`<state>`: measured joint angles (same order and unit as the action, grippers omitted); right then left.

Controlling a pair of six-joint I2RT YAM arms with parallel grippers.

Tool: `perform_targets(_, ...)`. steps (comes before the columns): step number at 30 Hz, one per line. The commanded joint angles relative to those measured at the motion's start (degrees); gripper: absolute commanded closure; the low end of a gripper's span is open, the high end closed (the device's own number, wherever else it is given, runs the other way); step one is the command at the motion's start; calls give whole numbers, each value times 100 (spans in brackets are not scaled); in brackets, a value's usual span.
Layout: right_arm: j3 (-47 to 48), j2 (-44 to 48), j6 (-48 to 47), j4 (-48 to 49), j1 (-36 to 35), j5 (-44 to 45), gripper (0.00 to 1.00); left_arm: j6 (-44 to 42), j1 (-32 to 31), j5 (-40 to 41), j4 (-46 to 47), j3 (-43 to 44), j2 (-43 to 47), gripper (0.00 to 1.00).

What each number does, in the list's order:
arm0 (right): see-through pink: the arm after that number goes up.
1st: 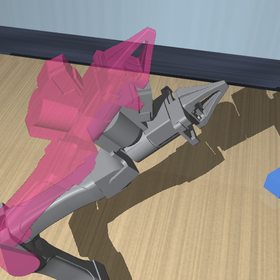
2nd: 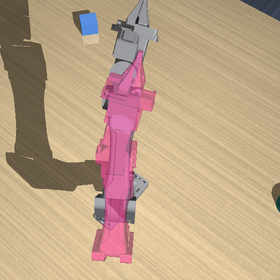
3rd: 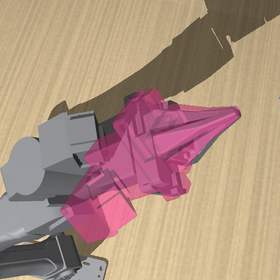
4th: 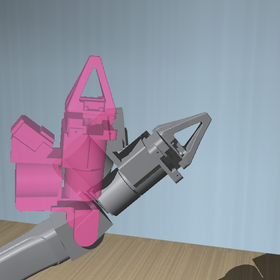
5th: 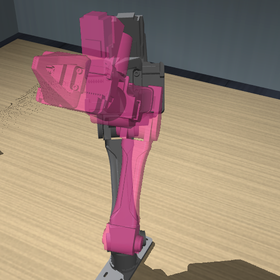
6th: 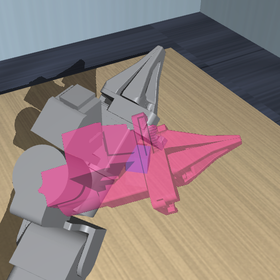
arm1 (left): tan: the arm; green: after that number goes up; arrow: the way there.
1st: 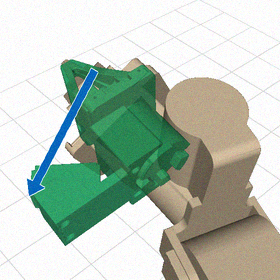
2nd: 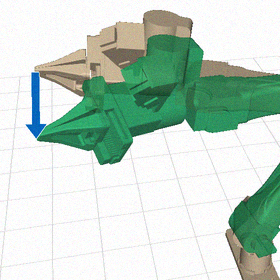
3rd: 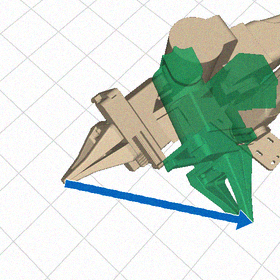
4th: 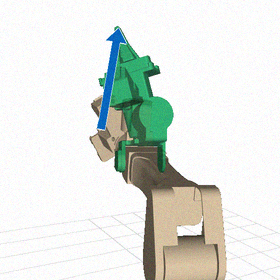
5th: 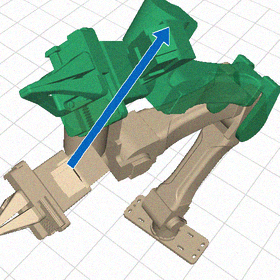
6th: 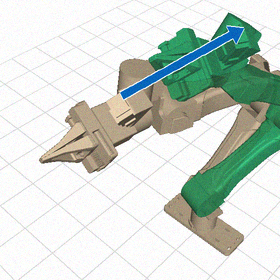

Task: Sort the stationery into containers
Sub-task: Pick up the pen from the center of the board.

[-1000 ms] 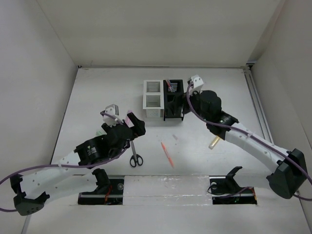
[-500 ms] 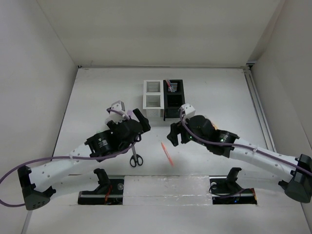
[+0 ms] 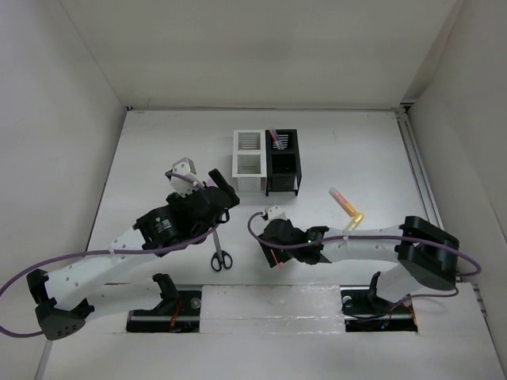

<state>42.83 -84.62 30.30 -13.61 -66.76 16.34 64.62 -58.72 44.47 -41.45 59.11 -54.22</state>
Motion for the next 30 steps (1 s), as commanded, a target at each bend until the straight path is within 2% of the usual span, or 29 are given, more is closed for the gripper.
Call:
perform_targets(1,270,-457,142,314,-21,256,30,157,27,291,-153,136,34,0)
perform_targets(11,507,-811,142,192,-73,396,32,-28,27,238,85,-92,87,0)
perform_targets(18,454,-810,195,139,-74,396,42,-28,27,238,85,-146,201,0)
perform_targets(19,454,-811,195,139,-74,396,47,-28,27,238,85,-146,201,0)
perform_targets(23,454,-1030,195,139,-127,396,49,24,27,290,23,-146,262,0)
perform_targets(25,507,-1091,195,87,-179,396,58,24,27,291,-38,-146,315,0)
perform_targets(26,507,-1144,195,86,-179,396,70,24,27,291,-38,-146,315,0)
perform_targets(29,560,-1214,247,33,-232,396,85,24,27,343,-91,-198,368,0)
perform_targets(30,560,-1215,248,-19,-232,396,93,77,27,343,-91,-198,368,0)
